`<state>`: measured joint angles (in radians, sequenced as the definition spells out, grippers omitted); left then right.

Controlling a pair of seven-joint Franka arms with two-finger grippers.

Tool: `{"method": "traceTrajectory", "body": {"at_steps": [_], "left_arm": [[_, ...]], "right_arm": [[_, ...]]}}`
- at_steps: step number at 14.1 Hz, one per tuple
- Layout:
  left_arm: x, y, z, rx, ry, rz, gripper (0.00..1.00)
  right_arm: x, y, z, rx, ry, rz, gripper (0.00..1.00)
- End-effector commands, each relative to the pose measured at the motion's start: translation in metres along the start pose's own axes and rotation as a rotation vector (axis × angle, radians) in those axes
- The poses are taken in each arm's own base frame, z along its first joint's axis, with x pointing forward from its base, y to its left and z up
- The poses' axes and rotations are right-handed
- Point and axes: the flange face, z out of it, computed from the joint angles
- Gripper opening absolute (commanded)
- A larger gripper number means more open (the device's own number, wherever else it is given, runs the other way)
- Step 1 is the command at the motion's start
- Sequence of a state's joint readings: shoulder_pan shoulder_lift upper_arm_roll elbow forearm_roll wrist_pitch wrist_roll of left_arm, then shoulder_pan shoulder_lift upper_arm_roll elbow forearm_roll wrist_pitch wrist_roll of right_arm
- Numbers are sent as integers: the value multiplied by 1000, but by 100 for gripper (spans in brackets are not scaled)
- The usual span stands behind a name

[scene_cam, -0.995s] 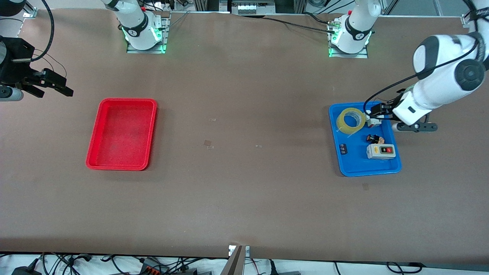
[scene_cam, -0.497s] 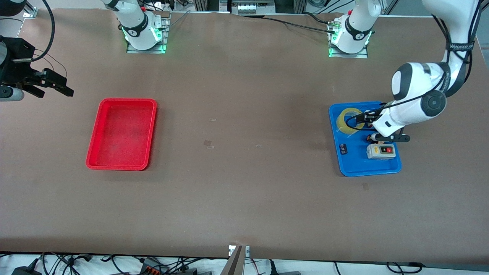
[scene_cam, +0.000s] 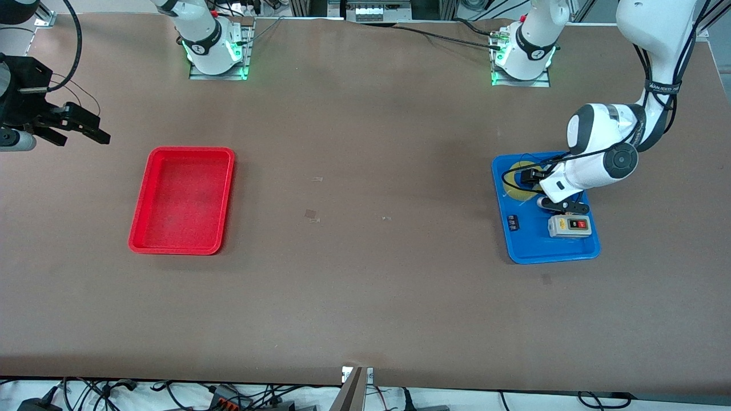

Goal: Place and move tape with both arms
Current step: 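Reach the left gripper down to the yellow tape roll on the blue tray, then close the left gripper on the tape roll and lift it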

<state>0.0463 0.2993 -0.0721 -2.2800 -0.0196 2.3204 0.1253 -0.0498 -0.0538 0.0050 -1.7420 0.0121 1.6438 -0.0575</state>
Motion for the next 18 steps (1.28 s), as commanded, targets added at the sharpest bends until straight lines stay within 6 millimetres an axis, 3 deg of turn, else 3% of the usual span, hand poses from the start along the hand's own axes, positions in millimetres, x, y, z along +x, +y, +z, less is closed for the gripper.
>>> {"method": "traceTrajectory", "body": {"at_steps": [1,2,3,5,8,10,14,18], "left_arm": [[-1,-1,2,-4,-7,26,24],[-2,-1,1,-5,-17,29,7],[-2,-1,-5,-5,-23,29,0],[11,-2,-33,-11,-50,29,0],[31,-4,-91,-28,-103,17,0],[47,8,-107,-35,-117,-16,0],[82,95,-120,-42,-135,-198,0],[104,215,-104,-78,-154,-368,1]], "right_arm": [[-6,0,-4,-10,4,-17,99],[-6,0,-4,-10,4,-17,99],[-6,0,-4,-10,4,-17,99],[-6,1,-4,-10,4,-16,99],[-6,0,-4,-10,4,-17,99],[-6,1,-3,-9,1,-16,99],[-5,3,-2,-8,1,-8,99],[-4,4,-3,-8,10,-6,99]]}}
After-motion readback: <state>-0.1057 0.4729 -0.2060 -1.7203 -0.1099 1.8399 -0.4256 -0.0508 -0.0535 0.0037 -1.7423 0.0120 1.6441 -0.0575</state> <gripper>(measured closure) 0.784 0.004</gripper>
